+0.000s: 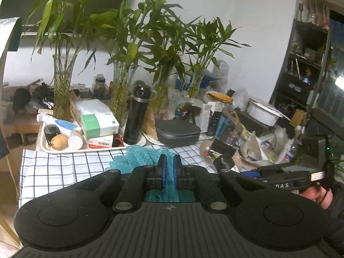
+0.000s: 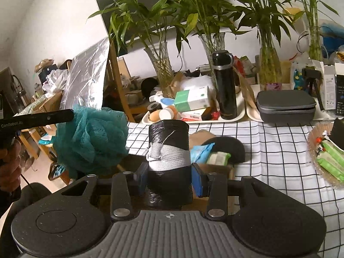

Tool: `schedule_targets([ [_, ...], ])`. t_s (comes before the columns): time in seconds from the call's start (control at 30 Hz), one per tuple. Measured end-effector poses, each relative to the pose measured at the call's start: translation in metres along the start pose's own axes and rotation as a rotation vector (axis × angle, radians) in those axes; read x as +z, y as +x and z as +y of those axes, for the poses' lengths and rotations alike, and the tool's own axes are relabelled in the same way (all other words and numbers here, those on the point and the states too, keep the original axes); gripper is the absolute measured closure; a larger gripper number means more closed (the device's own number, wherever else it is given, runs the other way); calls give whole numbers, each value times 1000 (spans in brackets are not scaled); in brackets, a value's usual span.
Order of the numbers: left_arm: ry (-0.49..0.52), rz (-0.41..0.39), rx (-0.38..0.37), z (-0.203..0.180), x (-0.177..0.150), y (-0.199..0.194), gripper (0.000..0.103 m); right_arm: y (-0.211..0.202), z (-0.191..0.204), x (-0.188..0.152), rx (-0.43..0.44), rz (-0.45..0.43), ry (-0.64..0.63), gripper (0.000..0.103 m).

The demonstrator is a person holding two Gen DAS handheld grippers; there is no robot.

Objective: Organize soft objects
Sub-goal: 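Lift teal loofah with left tool while right tool lifts black roll toward box, then open left tool over box while right tool releases black roll inside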

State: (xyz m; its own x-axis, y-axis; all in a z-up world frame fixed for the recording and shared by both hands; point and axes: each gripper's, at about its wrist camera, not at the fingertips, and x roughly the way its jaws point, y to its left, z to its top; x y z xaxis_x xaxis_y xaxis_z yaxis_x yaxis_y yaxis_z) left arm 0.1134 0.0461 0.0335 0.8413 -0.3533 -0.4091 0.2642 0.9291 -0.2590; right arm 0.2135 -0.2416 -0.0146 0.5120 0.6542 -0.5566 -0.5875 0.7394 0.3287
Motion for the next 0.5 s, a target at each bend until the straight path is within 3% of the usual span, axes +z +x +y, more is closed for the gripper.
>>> schedule_targets([
  [0.17, -8, -16, -15, -6, -5, -9, 103, -4, 1, -4, -2, 1, -3, 59],
  [0.5, 141, 51, 11, -35, -27, -12, 100, -1, 9, -13, 13, 71, -78, 58],
])
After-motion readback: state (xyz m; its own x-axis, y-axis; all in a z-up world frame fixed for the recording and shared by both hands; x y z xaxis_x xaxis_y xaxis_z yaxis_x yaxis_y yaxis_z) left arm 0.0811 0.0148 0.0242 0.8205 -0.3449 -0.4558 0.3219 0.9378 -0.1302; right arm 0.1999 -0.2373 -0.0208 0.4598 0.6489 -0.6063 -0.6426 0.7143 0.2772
